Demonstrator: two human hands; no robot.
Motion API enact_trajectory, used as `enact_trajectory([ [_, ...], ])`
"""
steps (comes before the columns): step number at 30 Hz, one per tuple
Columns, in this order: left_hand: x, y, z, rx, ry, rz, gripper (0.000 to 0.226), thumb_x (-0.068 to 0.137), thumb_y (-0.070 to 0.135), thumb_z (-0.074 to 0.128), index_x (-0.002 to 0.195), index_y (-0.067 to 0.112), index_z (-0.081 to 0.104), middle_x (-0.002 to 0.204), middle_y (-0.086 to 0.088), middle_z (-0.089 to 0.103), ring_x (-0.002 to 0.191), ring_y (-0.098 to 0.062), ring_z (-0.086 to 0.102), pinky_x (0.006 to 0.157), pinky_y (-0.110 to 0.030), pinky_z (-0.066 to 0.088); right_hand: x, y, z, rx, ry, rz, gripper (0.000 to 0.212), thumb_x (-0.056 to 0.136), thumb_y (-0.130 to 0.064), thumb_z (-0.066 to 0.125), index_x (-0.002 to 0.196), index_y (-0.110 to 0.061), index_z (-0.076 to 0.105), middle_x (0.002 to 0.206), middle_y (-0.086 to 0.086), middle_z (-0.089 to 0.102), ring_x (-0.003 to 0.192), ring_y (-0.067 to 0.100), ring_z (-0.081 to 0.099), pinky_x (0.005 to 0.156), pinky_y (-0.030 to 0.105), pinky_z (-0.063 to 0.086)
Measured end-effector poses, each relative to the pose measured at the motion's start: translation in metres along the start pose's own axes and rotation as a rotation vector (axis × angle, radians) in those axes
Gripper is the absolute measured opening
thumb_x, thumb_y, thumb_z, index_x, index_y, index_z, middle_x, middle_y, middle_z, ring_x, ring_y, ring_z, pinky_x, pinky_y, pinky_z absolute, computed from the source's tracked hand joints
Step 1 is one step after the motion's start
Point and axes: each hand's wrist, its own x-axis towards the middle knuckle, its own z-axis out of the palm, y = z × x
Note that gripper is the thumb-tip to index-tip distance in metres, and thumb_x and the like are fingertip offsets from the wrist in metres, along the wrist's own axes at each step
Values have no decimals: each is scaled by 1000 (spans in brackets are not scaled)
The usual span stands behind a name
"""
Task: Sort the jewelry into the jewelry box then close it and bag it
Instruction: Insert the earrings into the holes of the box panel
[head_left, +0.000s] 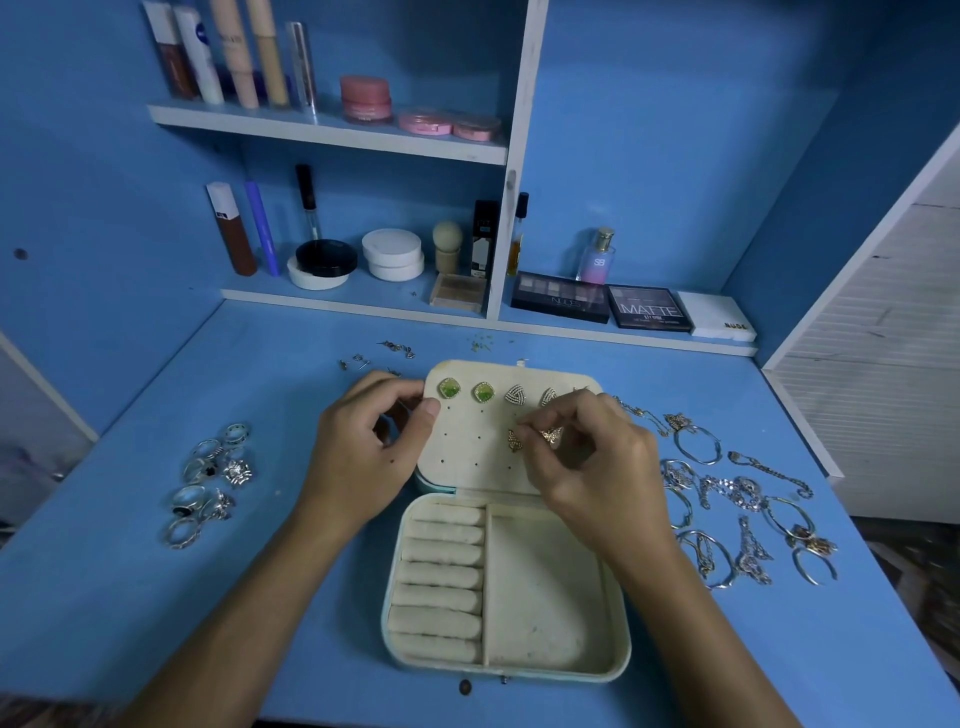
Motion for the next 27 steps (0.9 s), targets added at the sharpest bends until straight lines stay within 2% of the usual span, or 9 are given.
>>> enact_trajectory([
  [5, 0, 0, 0, -4, -2, 4, 26, 88, 38, 58, 93, 17, 72, 87, 8, 64, 79, -14, 61, 64, -23, 48, 0, 0, 0, -11, 6, 17, 23, 74, -12, 84, 80, -22, 64, 72, -24, 54, 60, 6, 52, 63, 5, 36],
  [9, 0, 0, -1, 1, -1, 9, 26, 88, 38, 58, 93, 16, 72, 87, 8, 64, 79, -14, 61, 64, -22, 47, 0, -1, 2, -28, 1, -3, 24, 77, -17, 79, 89, -27, 61, 83, -18, 67, 63, 5, 54, 63, 18, 45],
  [14, 0, 0, 0, 11, 5, 21, 25, 88, 36, 59, 94, 16, 73, 87, 8, 64, 78, -12, 61, 64, -21, 47, 3, -1, 4, -55, 26, -16, 23, 77, -20, 78, 91, -26, 61, 83, -19, 67, 70, 0, 51, 64, 25, 46],
  [16, 0, 0, -1, 11, 1, 25, 24, 89, 35, 59, 94, 17, 73, 87, 9, 63, 78, -12, 60, 64, -18, 46, 5, -1, 6, -91, 44, -33, 21, 76, -22, 77, 91, -24, 62, 82, -19, 62, 74, 7, 50, 64, 26, 43],
  [19, 0, 1, -1, 11, -5, 29, 23, 89, 35, 58, 93, 18, 72, 87, 10, 63, 78, -11, 60, 64, -16, 45, 9, 1, 6, -157, 76, -58, 25, 74, -26, 80, 95, -20, 66, 93, -11, 58, 86, 17, 49, 74, 28, 43],
  [22, 0, 1, -1, 6, 0, 23, 24, 88, 35, 58, 92, 16, 72, 87, 9, 63, 79, -12, 60, 63, -19, 46, 12, 0, 4, -200, 82, 4, 42, 72, -33, 79, 111, -25, 66, 119, -2, 54, 110, 25, 48, 90, 39, 43],
  [24, 0, 0, -1, 15, -3, 26, 25, 88, 35, 58, 93, 14, 72, 88, 8, 63, 79, -12, 60, 64, -21, 47, 13, 1, 2, -171, 12, 65, 60, 73, -36, 81, 128, -27, 59, 134, 0, 48, 126, 24, 41, 102, 42, 39],
  [27, 0, 0, -1, 17, -6, 28, 25, 89, 36, 58, 94, 15, 72, 89, 10, 63, 80, -10, 60, 65, -18, 46, 18, 3, -1, -85, -98, 194, 84, 75, -39, 83, 148, -25, 43, 139, -4, 44, 130, 15, 34, 110, 37, 35],
])
